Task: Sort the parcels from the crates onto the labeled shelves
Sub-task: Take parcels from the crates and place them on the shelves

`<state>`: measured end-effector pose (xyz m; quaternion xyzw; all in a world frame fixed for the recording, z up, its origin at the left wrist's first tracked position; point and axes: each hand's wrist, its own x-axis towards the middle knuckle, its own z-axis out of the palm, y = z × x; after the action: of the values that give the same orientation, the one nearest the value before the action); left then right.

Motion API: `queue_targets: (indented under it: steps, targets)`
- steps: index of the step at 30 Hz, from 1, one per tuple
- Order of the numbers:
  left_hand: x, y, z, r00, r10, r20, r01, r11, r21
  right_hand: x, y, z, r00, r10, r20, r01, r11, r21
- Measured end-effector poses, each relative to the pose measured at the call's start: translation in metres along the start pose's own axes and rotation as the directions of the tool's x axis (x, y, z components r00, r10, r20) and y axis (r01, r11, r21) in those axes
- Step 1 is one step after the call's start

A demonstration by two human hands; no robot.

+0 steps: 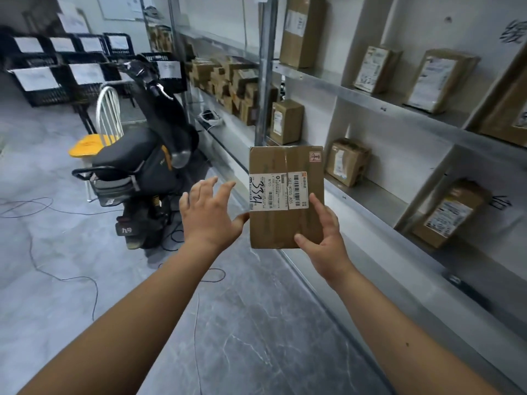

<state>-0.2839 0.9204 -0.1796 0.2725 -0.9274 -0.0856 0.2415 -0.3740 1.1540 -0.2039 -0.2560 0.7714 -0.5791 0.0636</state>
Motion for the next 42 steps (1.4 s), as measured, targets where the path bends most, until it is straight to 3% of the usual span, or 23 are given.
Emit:
queue_targets:
  steps: [16, 30, 42]
  targets:
    - [0.177, -0.033, 0.089, 0.993, -0.051, 0.104, 0.047, 0.998, 0.039, 0.195, 0.050, 0.058, 0.997, 0.072, 0.005, -0.072, 0.997, 0.022]
    - [0.374, -0.015, 0.208, 0.986, -0.062, 0.157, 0.059, 0.998, 0.020, 0.395, 0.108, 0.048, 0.994, 0.110, -0.010, -0.110, 0.993, -0.047]
    - [0.496, 0.007, 0.303, 0.973, 0.069, 0.222, -0.045, 0.993, -0.110, 0.489, 0.145, 0.048, 0.969, 0.187, -0.160, -0.217, 0.955, -0.203]
